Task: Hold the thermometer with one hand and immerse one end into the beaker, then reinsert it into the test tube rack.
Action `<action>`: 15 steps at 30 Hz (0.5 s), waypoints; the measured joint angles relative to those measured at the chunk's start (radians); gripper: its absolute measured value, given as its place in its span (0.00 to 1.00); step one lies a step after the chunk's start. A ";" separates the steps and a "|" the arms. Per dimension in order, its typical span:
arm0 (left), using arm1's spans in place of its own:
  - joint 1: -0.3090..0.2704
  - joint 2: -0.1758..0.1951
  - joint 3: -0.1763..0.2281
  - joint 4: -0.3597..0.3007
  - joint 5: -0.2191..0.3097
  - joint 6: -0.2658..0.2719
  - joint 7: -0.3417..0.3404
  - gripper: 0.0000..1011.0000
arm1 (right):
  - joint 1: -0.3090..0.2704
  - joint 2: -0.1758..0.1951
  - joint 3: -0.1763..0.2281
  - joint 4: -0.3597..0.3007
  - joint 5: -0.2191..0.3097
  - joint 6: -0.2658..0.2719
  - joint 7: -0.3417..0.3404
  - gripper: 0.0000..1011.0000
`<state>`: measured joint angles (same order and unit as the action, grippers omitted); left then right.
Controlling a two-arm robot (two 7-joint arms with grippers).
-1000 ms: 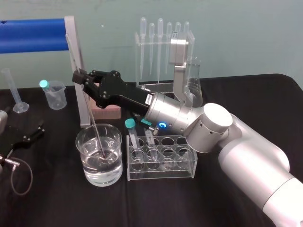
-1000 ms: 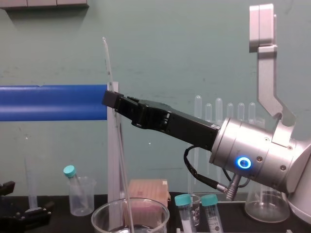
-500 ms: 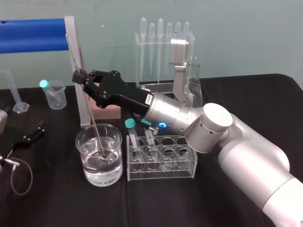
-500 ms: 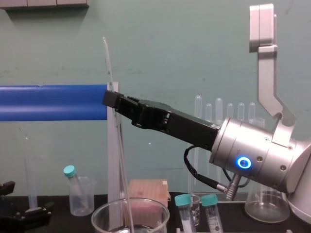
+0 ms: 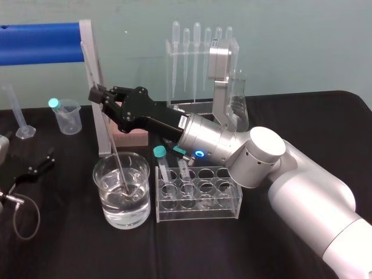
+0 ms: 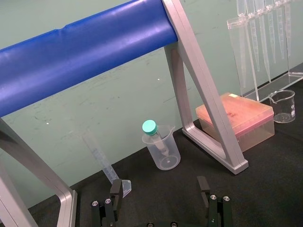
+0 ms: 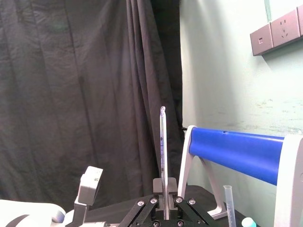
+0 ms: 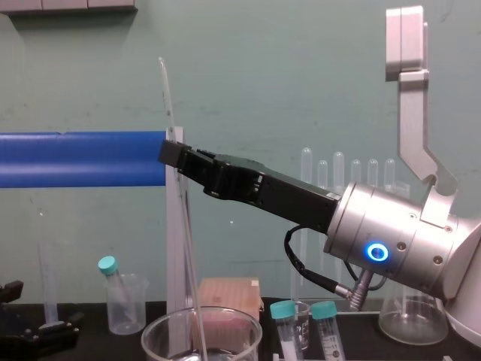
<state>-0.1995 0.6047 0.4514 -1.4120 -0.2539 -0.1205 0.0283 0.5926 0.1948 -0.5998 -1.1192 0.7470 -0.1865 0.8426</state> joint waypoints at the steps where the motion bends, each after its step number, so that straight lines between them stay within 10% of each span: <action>1: 0.000 0.000 0.000 0.000 0.000 0.000 0.000 1.00 | 0.000 0.000 0.000 0.000 0.000 0.000 0.000 0.06; 15: 0.000 0.000 0.000 0.000 0.000 0.000 0.000 1.00 | 0.000 0.000 0.000 0.000 0.000 0.000 0.000 0.06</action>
<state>-0.1995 0.6047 0.4514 -1.4120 -0.2539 -0.1205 0.0283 0.5926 0.1947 -0.5999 -1.1192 0.7470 -0.1865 0.8427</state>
